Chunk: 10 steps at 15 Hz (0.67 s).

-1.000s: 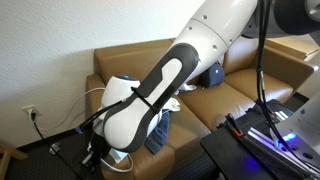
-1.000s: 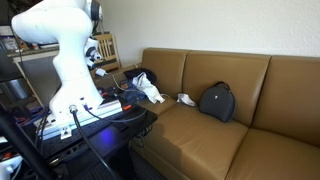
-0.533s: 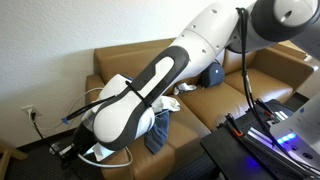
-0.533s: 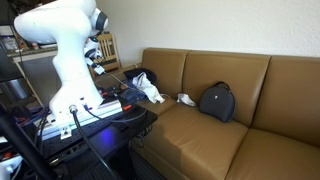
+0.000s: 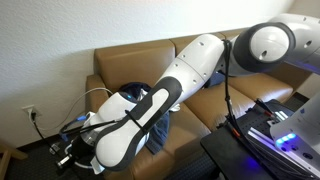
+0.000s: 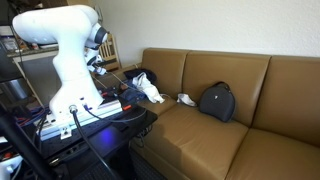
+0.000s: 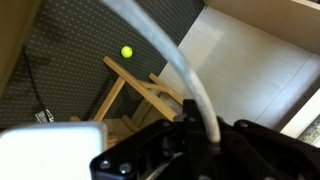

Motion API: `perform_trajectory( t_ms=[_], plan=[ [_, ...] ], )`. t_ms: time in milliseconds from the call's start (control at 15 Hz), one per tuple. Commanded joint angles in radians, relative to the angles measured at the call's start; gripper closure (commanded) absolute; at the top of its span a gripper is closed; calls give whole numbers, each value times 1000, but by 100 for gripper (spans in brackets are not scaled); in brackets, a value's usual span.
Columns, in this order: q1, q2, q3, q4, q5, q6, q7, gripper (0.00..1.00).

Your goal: Put the white adapter on the floor

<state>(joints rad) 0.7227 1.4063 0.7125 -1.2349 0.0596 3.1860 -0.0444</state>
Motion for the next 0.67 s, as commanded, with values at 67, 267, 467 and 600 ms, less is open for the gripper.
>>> perform_trajectory(
  t_ms=[67, 267, 467, 600],
  plan=[
    [42, 15, -118, 36, 48, -63, 111, 74],
    [35, -30, -192, -11, 125, -143, 247, 61],
    [27, -110, -222, -48, 173, -247, 386, 39],
    [10, -155, -226, -65, 187, -349, 456, 25]
  ],
)
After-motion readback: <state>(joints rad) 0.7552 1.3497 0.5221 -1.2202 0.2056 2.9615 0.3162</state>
